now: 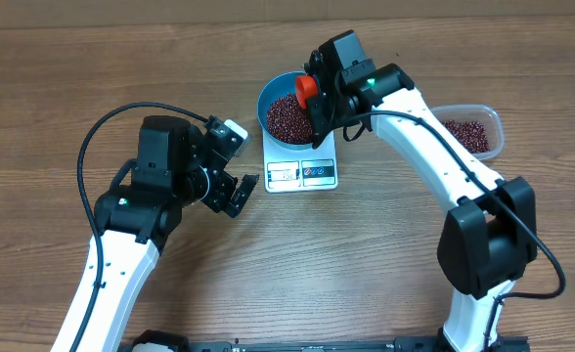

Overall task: Scoop item into bowl and weigh 150g on scale
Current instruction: 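Hold the scoop over the teal bowl and tilt it to pour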

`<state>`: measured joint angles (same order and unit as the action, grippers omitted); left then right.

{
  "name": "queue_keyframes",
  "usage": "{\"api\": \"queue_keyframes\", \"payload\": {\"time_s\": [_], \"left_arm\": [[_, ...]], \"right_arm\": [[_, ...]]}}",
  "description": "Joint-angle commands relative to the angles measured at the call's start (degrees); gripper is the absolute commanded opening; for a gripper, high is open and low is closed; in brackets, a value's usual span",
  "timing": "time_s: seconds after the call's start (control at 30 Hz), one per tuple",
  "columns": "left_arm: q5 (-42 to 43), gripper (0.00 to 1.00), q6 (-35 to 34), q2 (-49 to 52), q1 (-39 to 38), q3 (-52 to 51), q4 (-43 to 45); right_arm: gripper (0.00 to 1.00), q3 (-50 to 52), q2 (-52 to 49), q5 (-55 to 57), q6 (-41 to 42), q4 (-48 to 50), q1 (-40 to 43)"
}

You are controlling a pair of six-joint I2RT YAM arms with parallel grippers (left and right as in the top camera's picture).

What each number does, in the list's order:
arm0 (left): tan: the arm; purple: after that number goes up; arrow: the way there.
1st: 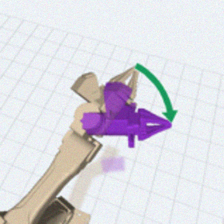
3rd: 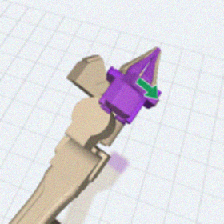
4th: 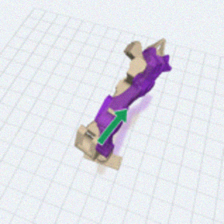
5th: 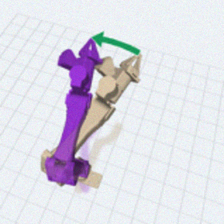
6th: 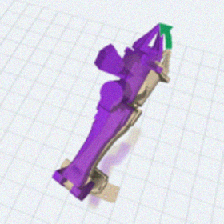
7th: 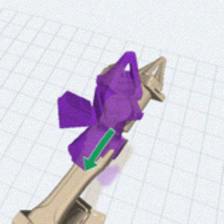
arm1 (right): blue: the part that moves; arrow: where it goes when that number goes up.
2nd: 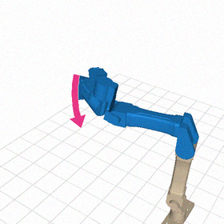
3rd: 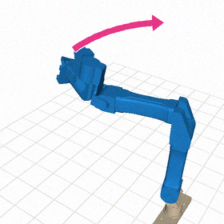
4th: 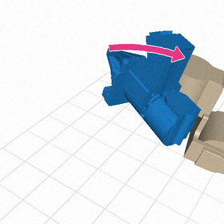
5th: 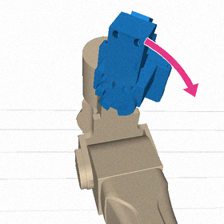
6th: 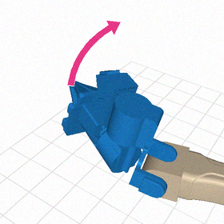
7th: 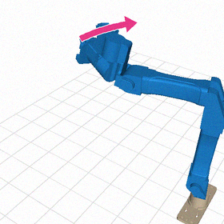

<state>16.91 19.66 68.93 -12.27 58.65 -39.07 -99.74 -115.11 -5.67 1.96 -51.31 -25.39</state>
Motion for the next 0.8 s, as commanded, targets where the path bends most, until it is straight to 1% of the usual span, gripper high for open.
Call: {"api": "queue_keyframes", "payload": {"time_s": [0.0,0.77], "left_arm": [[-0.42,1.00,-0.57,0.42,0.24,0.87,0.09],[-0.42,0.99,-0.57,0.42,0.24,0.87,0.09]], "right_arm": [[0.04,-0.66,-0.70,2.19,0.66,1.05,-0.07],[0.04,-0.66,-3.80,6.86,0.87,-0.22,-2.47]]}}
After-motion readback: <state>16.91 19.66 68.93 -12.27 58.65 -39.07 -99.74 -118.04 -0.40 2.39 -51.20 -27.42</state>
